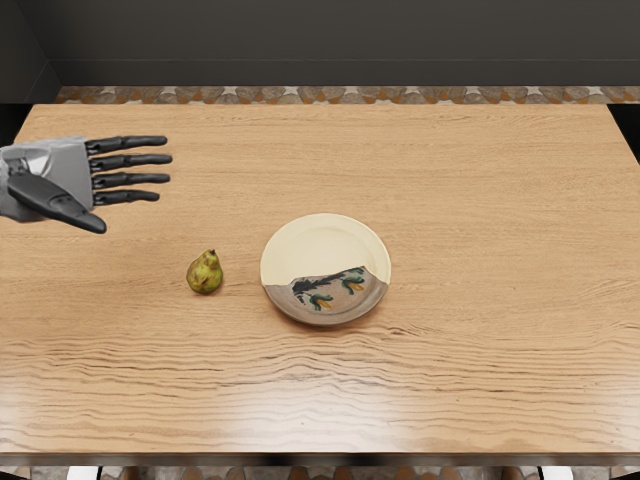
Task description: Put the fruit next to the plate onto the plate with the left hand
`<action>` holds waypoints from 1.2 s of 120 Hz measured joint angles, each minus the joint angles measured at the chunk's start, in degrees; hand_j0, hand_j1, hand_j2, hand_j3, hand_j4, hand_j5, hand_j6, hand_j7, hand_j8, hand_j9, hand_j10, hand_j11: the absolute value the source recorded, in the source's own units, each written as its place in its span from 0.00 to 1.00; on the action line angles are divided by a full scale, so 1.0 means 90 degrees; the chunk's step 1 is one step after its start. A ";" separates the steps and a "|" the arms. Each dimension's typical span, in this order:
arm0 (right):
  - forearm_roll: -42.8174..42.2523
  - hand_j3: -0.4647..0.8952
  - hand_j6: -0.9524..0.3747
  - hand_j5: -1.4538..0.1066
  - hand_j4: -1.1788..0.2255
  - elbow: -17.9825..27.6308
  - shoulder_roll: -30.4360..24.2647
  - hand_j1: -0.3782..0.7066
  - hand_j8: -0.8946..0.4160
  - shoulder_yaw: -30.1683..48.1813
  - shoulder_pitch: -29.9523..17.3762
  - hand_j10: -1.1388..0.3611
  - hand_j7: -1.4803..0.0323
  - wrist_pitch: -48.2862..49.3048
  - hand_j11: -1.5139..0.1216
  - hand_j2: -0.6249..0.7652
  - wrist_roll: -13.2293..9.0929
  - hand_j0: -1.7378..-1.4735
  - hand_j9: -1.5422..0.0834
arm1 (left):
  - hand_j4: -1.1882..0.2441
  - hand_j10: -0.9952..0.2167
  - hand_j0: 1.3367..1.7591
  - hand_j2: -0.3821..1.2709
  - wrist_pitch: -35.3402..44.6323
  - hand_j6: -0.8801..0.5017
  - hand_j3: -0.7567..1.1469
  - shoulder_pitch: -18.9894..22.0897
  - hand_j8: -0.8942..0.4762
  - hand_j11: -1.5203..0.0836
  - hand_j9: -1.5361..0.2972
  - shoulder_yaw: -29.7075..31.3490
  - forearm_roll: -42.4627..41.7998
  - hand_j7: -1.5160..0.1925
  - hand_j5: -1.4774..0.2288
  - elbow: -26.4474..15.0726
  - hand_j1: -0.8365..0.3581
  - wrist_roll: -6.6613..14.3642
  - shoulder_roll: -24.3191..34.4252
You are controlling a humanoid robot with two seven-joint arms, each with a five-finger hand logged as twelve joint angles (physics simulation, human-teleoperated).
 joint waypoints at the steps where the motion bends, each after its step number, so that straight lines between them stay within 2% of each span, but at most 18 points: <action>1: 0.0000 0.34 0.72 0.93 0.84 0.0000 0.0000 0.03 0.68 0.0000 0.0000 0.76 0.98 0.0000 0.93 0.45 0.0000 0.30 0.95 | 0.75 0.73 0.76 0.25 0.0000 0.56 0.40 0.0000 0.57 0.85 0.76 0.0003 0.0000 0.80 0.78 -0.0002 0.88 0.0000 -0.0001; 18: -0.0021 0.34 0.72 0.93 0.84 0.0000 0.0000 0.03 0.68 -0.0009 0.0000 0.76 0.98 0.0001 0.93 0.45 0.0000 0.30 0.95 | 0.75 0.73 0.76 0.25 0.0000 0.56 0.40 0.0000 0.57 0.85 0.76 0.0023 0.0025 0.80 0.78 -0.0019 0.88 0.0014 -0.0015; 36: -0.0025 0.34 0.72 0.93 0.84 0.0000 0.0000 0.03 0.68 -0.0002 0.0000 0.76 0.98 0.0001 0.93 0.45 0.0000 0.30 0.95 | 0.77 0.75 0.76 0.24 -0.0001 0.58 0.40 -0.0082 0.59 0.88 0.78 -0.0089 0.0358 0.82 0.80 -0.0006 0.91 0.0339 -0.0162; 64: -0.0021 0.34 0.72 0.93 0.84 0.0000 0.0000 0.03 0.68 0.0001 0.0000 0.76 0.98 0.0000 0.93 0.45 0.0000 0.30 0.95 | 0.79 0.78 0.76 0.24 0.0000 0.60 0.40 -0.0042 0.61 0.90 0.80 -0.0828 0.2607 0.85 0.82 0.0020 0.94 0.0457 -0.0750; 88: -0.0021 0.34 0.72 0.93 0.84 0.0000 0.0000 0.03 0.68 0.0002 0.0000 0.76 0.98 0.0000 0.93 0.45 0.0000 0.30 0.95 | 0.78 0.76 0.76 0.24 0.0026 0.58 0.40 0.0032 0.60 0.89 0.79 -0.1004 0.4270 0.83 0.81 0.0050 0.92 0.0411 -0.0909; 109: -0.0013 0.34 0.72 0.93 0.84 0.0000 0.0000 0.03 0.68 0.0005 0.0000 0.76 0.98 0.0000 0.93 0.45 0.0000 0.30 0.95 | 0.77 0.75 0.76 0.24 0.0718 0.57 0.40 0.0151 0.59 0.88 0.78 -0.1025 0.5237 0.82 0.80 0.0091 0.91 0.0229 -0.1344; 125: -0.0010 0.34 0.72 0.93 0.84 0.0000 0.0000 0.03 0.68 0.0006 0.0000 0.76 0.98 0.0000 0.93 0.45 0.0000 0.30 0.95 | 0.77 0.75 0.76 0.24 0.1466 0.57 0.40 0.0454 0.59 0.88 0.78 -0.1007 0.5852 0.82 0.80 0.0188 0.91 0.0053 -0.1607; 133: -0.0010 0.34 0.72 0.93 0.84 0.0000 0.0000 0.03 0.68 0.0005 0.0000 0.76 0.98 0.0000 0.93 0.45 0.0000 0.30 0.95 | 0.76 0.74 0.76 0.24 0.1859 0.57 0.40 0.0716 0.58 0.88 0.77 -0.0993 0.6140 0.82 0.80 0.0218 0.90 -0.0208 -0.1689; 144: -0.0010 0.34 0.72 0.93 0.84 -0.0001 0.0000 0.03 0.68 0.0004 0.0000 0.76 0.98 0.0000 0.93 0.45 0.0000 0.30 0.95 | 0.76 0.74 0.76 0.24 0.2441 0.57 0.40 0.1116 0.58 0.87 0.77 -0.0974 0.6530 0.82 0.80 0.0240 0.90 -0.0708 -0.1815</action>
